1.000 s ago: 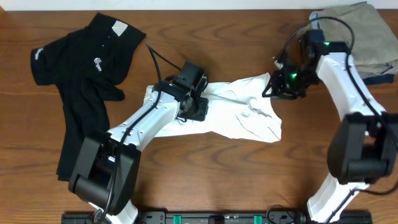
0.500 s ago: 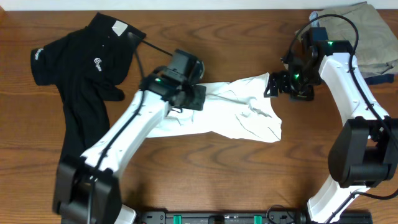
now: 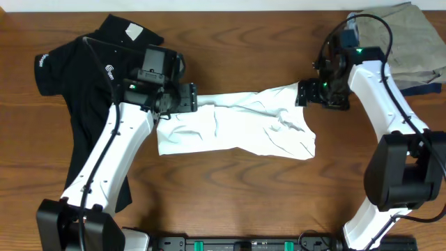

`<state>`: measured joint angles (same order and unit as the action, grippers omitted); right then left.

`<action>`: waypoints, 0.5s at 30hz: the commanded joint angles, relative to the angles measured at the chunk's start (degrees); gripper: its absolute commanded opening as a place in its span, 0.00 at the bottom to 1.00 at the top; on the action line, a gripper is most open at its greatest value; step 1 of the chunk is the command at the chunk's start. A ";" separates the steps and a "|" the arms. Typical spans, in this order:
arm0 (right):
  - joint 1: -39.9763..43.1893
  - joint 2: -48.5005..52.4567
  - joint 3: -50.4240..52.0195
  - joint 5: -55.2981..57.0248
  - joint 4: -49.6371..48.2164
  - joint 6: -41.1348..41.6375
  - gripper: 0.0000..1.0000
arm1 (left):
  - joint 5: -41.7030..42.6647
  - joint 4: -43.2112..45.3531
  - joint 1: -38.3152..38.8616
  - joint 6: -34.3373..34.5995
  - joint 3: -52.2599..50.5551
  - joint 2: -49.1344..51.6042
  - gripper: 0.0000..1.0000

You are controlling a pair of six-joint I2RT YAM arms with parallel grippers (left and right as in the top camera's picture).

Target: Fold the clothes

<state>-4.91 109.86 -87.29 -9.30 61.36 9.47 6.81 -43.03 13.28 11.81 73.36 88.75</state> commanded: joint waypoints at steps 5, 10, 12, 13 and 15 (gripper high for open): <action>-0.74 0.39 6.93 2.43 -7.10 3.80 0.92 | -5.55 -1.33 -1.64 -0.42 1.18 -0.66 0.74; -0.92 0.39 12.31 1.25 -13.60 3.85 0.92 | -6.47 -1.51 -1.64 -0.42 0.94 -0.66 0.74; -1.07 0.39 13.66 0.68 -15.37 4.83 0.93 | -6.47 -1.51 -1.64 -0.39 0.94 -0.66 0.74; -1.22 0.39 14.25 0.66 -16.22 5.38 0.93 | -6.47 -1.51 -1.64 -0.42 0.94 -0.66 0.74; -1.53 0.39 15.61 0.09 -18.34 6.62 0.94 | -6.45 -1.51 -1.64 -0.39 0.92 -0.66 0.74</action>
<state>-5.37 109.89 -73.23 -8.16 44.60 13.45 1.52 -44.38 11.81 11.79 73.36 88.75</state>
